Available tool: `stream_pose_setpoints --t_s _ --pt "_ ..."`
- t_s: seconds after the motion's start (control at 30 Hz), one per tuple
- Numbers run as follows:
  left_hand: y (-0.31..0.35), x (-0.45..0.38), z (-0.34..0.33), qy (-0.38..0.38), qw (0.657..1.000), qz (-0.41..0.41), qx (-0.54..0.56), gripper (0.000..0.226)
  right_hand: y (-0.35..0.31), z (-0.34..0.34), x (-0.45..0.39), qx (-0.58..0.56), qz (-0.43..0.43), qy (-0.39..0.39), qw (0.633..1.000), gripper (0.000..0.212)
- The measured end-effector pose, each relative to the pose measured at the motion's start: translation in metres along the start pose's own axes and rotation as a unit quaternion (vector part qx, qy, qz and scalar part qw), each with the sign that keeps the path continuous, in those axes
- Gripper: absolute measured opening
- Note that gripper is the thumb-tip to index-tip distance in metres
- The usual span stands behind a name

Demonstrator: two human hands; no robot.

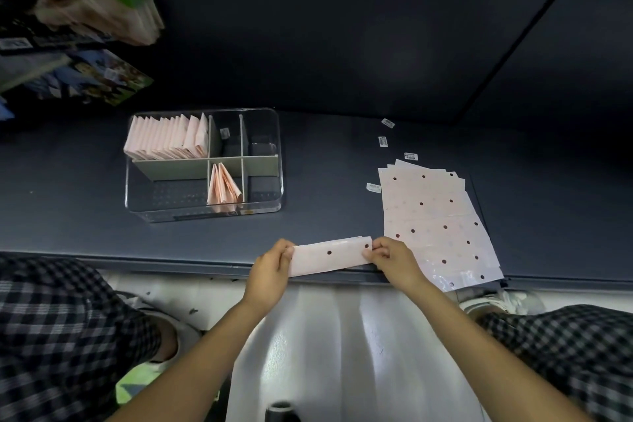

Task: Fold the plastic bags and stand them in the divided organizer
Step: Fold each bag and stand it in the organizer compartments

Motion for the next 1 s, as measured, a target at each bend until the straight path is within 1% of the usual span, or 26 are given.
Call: stream_pose_setpoints --t_s 0.07,0.1,0.17,0.2,0.27,0.3,0.33,0.4,0.47,0.53,0.6,0.67,0.7,0.73,0.77,0.83,0.87,0.9,0.93,0.97,1.0 --pt "0.001 0.001 0.003 0.024 0.999 0.002 -0.024 0.016 -0.001 -0.005 -0.001 -0.001 -0.010 0.003 1.000 0.023" --pt "0.003 0.003 0.007 0.052 0.997 -0.016 -0.058 0.017 -0.001 -0.006 -0.002 0.001 -0.016 0.006 1.000 0.020" --pt "0.014 0.008 0.013 0.108 0.977 -0.106 -0.153 0.021 -0.002 -0.008 -0.003 0.006 -0.025 0.012 1.000 0.015" --pt "0.022 0.012 0.011 0.117 0.961 -0.164 -0.192 0.023 -0.003 -0.008 -0.003 0.008 -0.029 0.015 0.999 0.014" --pt "0.033 0.020 -0.002 0.096 0.924 -0.273 -0.252 0.029 -0.004 -0.009 -0.004 0.012 -0.037 0.020 0.999 0.011" --pt "0.036 0.024 -0.011 0.076 0.904 -0.313 -0.282 0.034 -0.004 -0.010 -0.005 0.013 -0.041 0.022 0.999 0.009" --pt "0.036 0.027 -0.022 0.052 0.886 -0.336 -0.316 0.041 -0.004 -0.011 -0.005 0.012 -0.046 0.024 0.999 0.008" --pt "0.032 0.032 -0.038 0.012 0.857 -0.341 -0.385 0.056 -0.002 -0.014 -0.004 -0.006 -0.061 0.025 0.998 0.015" --pt "0.028 0.031 -0.044 -0.003 0.850 -0.327 -0.413 0.066 0.000 -0.017 -0.001 -0.038 -0.081 0.029 0.996 0.025" --pt "0.025 0.028 -0.045 0.008 0.848 -0.324 -0.419 0.066 0.002 -0.020 0.004 -0.077 -0.109 0.031 0.991 0.033" --pt "0.027 0.024 -0.040 0.037 0.850 -0.323 -0.415 0.060 0.001 -0.022 0.008 -0.129 -0.141 0.019 0.981 0.035" --pt "0.031 0.022 -0.036 0.061 0.861 -0.332 -0.382 0.049 -0.004 -0.023 0.012 -0.181 -0.165 -0.003 0.969 0.030" --pt "0.035 0.021 -0.033 0.066 0.872 -0.332 -0.355 0.044 -0.009 -0.021 0.012 -0.205 -0.163 -0.007 0.965 0.022" --pt "0.039 0.019 -0.029 0.061 0.889 -0.315 -0.326 0.041 -0.016 -0.018 0.012 -0.232 -0.152 -0.001 0.961 0.012" --pt "0.043 0.015 -0.025 0.049 0.913 -0.277 -0.295 0.036 -0.024 -0.013 0.012 -0.258 -0.133 0.017 0.957 0.009" --pt "0.049 0.004 -0.016 0.031 0.963 -0.157 -0.215 0.020 -0.039 0.003 0.011 -0.270 -0.096 0.074 0.955 0.013" --pt "0.052 0.000 -0.012 0.031 0.985 -0.092 -0.140 0.019 -0.048 0.009 0.011 -0.256 -0.075 0.090 0.959 0.012" --pt "0.055 -0.004 -0.009 0.029 0.999 -0.027 -0.030 0.021 -0.056 0.011 0.012 -0.234 -0.053 0.085 0.967 0.012" --pt "0.058 -0.006 -0.008 0.023 0.994 0.036 0.104 0.024 -0.065 0.010 0.014 -0.200 -0.029 0.063 0.977 0.015" --pt "0.061 -0.007 -0.010 0.010 0.970 0.092 0.224 0.026 -0.072 0.006 0.016 -0.165 -0.011 0.033 0.986 0.021" --pt "0.065 -0.005 -0.014 -0.016 0.939 0.139 0.314 0.025 -0.079 0.000 0.020 -0.140 0.000 0.002 0.990 0.027"
Point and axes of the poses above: each hand's wrist, its own x-axis away from the middle knuckle, its own z-axis out of the back of the hand, y = z × x, the point moved 6 cm from there along -x, towards the middle knuckle, and after that the axes turned 1 degree about z, right-handed, at the moved point
